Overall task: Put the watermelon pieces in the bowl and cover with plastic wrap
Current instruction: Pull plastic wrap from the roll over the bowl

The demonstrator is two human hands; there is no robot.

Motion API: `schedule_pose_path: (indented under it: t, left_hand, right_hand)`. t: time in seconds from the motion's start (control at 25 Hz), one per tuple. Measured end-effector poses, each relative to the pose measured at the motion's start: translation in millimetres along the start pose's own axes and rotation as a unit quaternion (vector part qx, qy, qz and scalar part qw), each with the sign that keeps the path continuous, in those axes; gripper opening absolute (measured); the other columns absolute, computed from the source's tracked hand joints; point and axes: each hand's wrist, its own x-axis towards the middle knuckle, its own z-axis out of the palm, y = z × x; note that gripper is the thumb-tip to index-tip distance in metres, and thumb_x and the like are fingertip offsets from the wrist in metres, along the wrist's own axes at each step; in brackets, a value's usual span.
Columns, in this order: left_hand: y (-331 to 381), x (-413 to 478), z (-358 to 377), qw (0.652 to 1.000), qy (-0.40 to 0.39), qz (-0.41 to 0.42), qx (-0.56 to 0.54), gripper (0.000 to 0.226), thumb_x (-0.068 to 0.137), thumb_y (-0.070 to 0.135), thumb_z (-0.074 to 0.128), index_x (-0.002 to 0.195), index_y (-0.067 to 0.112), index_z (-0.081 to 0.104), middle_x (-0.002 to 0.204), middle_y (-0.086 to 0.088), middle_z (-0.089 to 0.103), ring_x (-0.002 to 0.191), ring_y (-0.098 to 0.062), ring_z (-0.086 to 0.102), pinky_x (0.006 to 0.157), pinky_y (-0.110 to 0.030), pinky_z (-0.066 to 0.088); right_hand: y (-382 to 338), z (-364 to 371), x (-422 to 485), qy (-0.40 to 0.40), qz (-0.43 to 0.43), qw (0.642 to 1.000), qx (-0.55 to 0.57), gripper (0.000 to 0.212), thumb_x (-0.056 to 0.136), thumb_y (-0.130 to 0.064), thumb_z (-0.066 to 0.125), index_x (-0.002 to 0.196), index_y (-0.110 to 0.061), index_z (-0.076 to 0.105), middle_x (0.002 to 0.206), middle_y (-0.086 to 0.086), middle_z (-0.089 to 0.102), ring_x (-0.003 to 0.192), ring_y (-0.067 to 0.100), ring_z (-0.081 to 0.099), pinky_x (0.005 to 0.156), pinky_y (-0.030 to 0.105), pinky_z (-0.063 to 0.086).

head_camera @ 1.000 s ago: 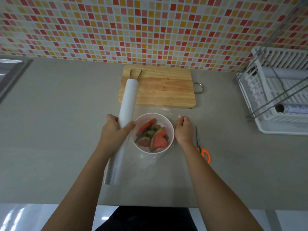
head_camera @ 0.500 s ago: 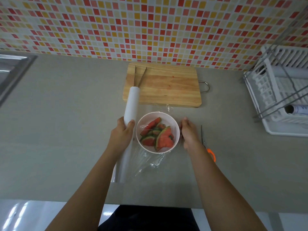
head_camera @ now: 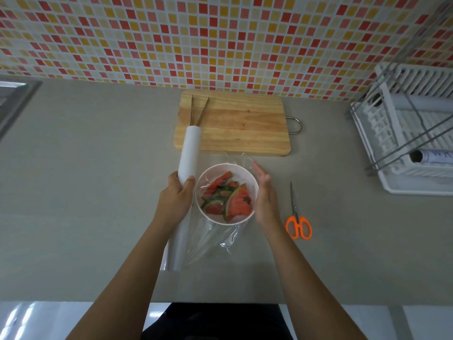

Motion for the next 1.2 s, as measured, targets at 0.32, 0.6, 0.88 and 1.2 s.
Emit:
schedule_pose_path:
  t: [0.32, 0.6, 0.88, 1.2]
  left_hand:
    - [-3.5, -4.7, 7.5, 0.999, 0.017, 0.023, 0.019, 0.043, 0.097, 0.044, 0.034, 0.123, 0.011, 0.041, 0.099, -0.016, 0.066, 0.092, -0.036, 0.062, 0.075, -0.039, 0.045]
    - [1.2, 3.0, 15.5, 1.0, 0.007, 0.022, -0.006, 0.043, 0.096, 0.045, 0.036, 0.123, 0.011, 0.04, 0.099, -0.012, 0.064, 0.087, -0.033, 0.062, 0.076, -0.038, 0.047]
    - [5.4, 20.9, 18.5, 0.999, 0.018, 0.014, -0.045, 0.044, 0.085, 0.05, 0.057, 0.096, 0.012, 0.037, 0.082, -0.002, 0.059, 0.073, -0.017, 0.062, 0.055, -0.027, 0.042]
    - [-9.2, 20.4, 12.3, 0.998, -0.016, -0.016, -0.051, 0.036, 0.091, 0.053, 0.047, 0.106, 0.021, 0.04, 0.093, -0.001, 0.055, 0.081, -0.02, 0.055, 0.068, -0.032, 0.039]
  right_hand:
    - [18.4, 21.7, 2.3, 0.089, 0.119, 0.978, 0.145, 0.051, 0.1, -0.039, 0.014, 0.126, -0.017, 0.052, 0.123, 0.006, 0.061, 0.113, 0.014, 0.057, 0.099, 0.029, 0.045]
    - [20.9, 17.1, 24.5, 0.116, 0.18, 0.974, 0.073, 0.035, 0.099, -0.029, 0.031, 0.097, -0.009, 0.061, 0.101, 0.015, 0.064, 0.098, 0.029, 0.062, 0.09, 0.041, 0.05]
    - [24.0, 2.7, 45.6, 0.113, 0.115, 0.987, -0.02, 0.034, 0.099, -0.025, 0.034, 0.078, -0.012, 0.058, 0.078, 0.005, 0.06, 0.076, 0.017, 0.058, 0.071, 0.03, 0.046]
    - [24.8, 3.7, 48.2, 0.135, 0.134, 0.982, 0.011, 0.038, 0.096, -0.022, 0.035, 0.063, -0.019, 0.054, 0.069, -0.001, 0.058, 0.069, 0.016, 0.057, 0.07, 0.032, 0.047]
